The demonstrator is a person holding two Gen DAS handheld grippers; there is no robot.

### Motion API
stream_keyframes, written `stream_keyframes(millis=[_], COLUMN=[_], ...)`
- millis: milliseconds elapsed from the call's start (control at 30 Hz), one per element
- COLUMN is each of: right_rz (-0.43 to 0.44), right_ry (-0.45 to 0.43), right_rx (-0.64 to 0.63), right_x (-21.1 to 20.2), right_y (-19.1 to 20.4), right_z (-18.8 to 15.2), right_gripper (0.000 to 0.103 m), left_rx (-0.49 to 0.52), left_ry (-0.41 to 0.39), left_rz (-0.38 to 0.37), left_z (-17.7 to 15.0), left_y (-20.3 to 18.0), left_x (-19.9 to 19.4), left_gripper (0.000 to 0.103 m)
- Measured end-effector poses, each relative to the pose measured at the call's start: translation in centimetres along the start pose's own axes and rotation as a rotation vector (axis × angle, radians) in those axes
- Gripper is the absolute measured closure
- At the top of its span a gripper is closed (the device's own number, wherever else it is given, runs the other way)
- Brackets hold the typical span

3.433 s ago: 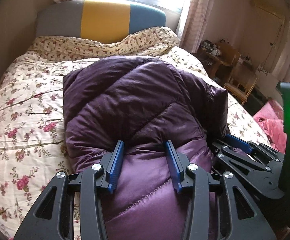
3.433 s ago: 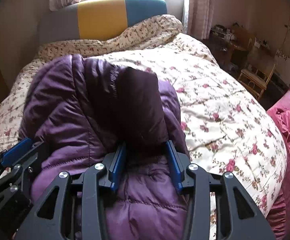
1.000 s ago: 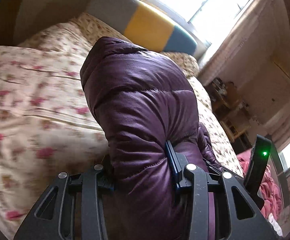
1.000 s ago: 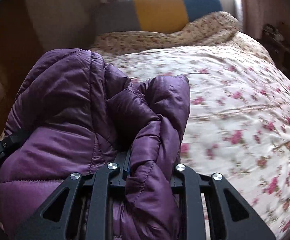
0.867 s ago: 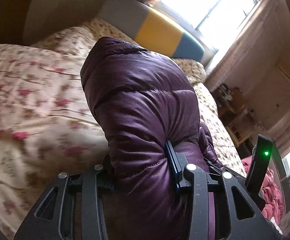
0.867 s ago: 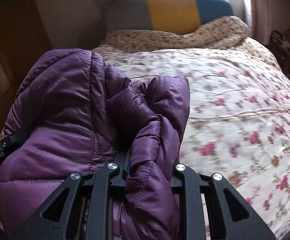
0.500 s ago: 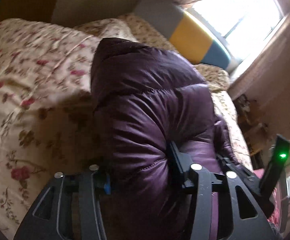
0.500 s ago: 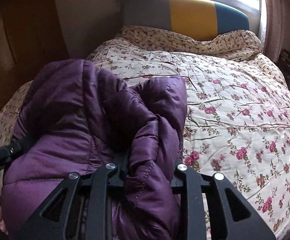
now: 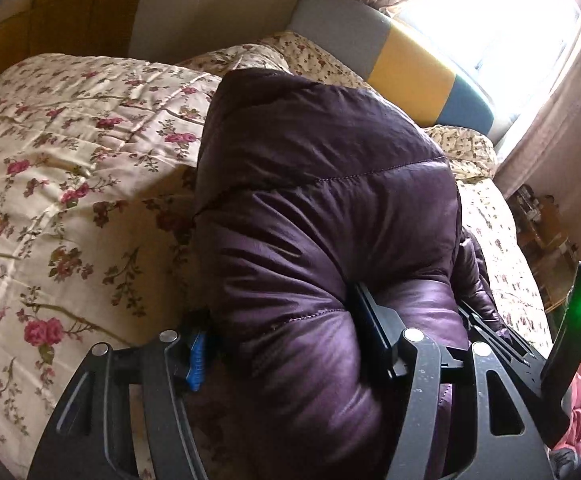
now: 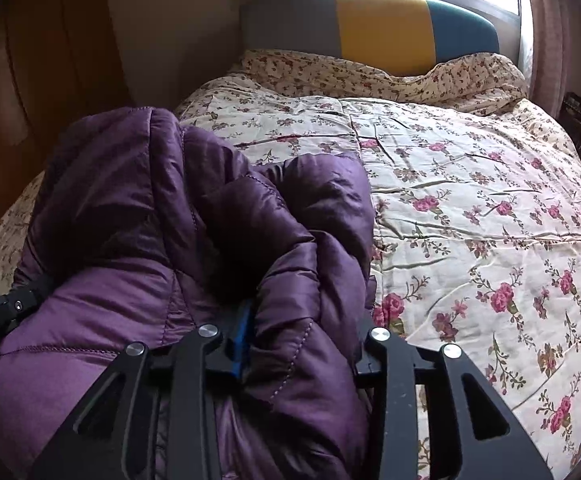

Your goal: Fold large clothes

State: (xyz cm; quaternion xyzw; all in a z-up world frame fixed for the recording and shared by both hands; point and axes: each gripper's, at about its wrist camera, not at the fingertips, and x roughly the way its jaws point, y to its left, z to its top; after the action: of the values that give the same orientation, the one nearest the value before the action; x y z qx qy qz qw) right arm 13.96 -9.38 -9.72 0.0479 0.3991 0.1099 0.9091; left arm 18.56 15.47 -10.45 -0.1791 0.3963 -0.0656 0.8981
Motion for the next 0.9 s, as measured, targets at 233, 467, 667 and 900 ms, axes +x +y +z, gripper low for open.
stream_keyframes(millis=[233, 467, 667, 900], right_rz=[0.016, 0.030, 0.050, 0.044], right_ry=[-0.030, -0.092, -0.100, -0.063], right_rx=[0.001, -0.067, -0.103, -0.136], right_x=[-3.5, -7.8, -10.4, -11.2], right_y=[-0.3, -0.2, -0.3, -1.5], right_z=[0.7, -0.5, -1.9, -3.8], right_gripper=[0.050, 0.050, 0.053, 0.055], left_rx=[0.015, 0.040, 0.061, 0.096], left_ry=[-0.072, -0.145, -0.159, -0.163], left_rz=[0.090, 0.100, 0.101, 0.112], left_z=[-0.2, -1.4, -3.5, -5.7], left_y=[-0.6, -1.6, -3.4, -5.3], left_x=[-3.4, -6.8, -8.2, -8.6], left_gripper=[0.036, 0.036, 0.036, 0.036])
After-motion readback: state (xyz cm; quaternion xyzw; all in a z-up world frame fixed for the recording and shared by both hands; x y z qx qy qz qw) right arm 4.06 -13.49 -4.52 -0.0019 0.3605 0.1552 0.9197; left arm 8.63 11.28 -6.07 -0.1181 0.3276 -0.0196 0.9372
